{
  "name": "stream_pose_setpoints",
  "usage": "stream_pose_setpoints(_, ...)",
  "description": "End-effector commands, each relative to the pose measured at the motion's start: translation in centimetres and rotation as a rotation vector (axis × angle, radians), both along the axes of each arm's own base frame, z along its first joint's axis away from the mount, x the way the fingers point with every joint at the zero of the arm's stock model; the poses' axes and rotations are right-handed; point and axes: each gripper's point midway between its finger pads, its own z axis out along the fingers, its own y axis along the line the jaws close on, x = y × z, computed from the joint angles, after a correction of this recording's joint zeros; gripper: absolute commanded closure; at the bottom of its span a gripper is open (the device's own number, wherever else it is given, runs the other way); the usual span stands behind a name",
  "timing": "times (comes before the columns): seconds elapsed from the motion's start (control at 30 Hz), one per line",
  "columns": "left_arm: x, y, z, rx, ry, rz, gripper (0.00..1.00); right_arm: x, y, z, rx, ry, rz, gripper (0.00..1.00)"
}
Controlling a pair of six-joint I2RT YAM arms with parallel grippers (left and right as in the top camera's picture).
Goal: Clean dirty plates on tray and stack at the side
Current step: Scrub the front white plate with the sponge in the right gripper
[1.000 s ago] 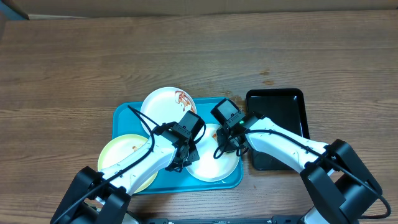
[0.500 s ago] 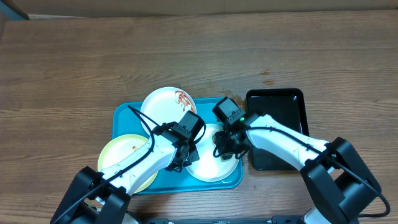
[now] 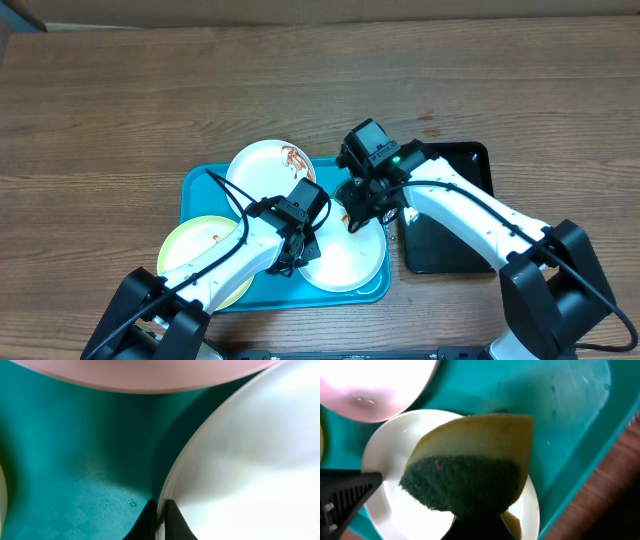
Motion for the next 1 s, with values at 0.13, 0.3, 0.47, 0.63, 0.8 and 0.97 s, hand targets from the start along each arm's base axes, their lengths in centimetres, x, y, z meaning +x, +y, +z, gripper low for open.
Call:
stream_pose_setpoints(0.13,-0.6,1.6,-1.0,0.065,0.023,-0.032,0.96,-0.6,1.1,-1.8,0.012,-0.088,0.241,0.96)
stream_pose_setpoints(0.3,-0.6,1.6,-1.0,0.066,0.023,-0.041,0.96,-0.6,1.1,-2.1,0.007,-0.147,0.400,0.96)
stream_pose_setpoints(0.47,-0.6,1.6,-1.0,0.065,0.022,-0.041,0.96,-0.2,1.4,-2.0,0.005,-0.218,0.562,0.96)
stream_pose_setpoints(0.63,-0.6,1.6,-1.0,0.065,0.022,-0.041,0.96,-0.2,1.4,-2.0,0.001,-0.245,0.634,0.96)
stream_pose_setpoints(0.8,-0.6,1.6,-1.0,0.065,0.022,-0.041,0.96,0.2,1.7,-2.0,0.005,-0.270,0.654,0.96)
stream_pose_setpoints(0.97,-0.7,1.6,-1.0,0.067,0.025,-0.041,0.96,0.4,1.7,-2.8,0.003,-0.262,0.653,0.96)
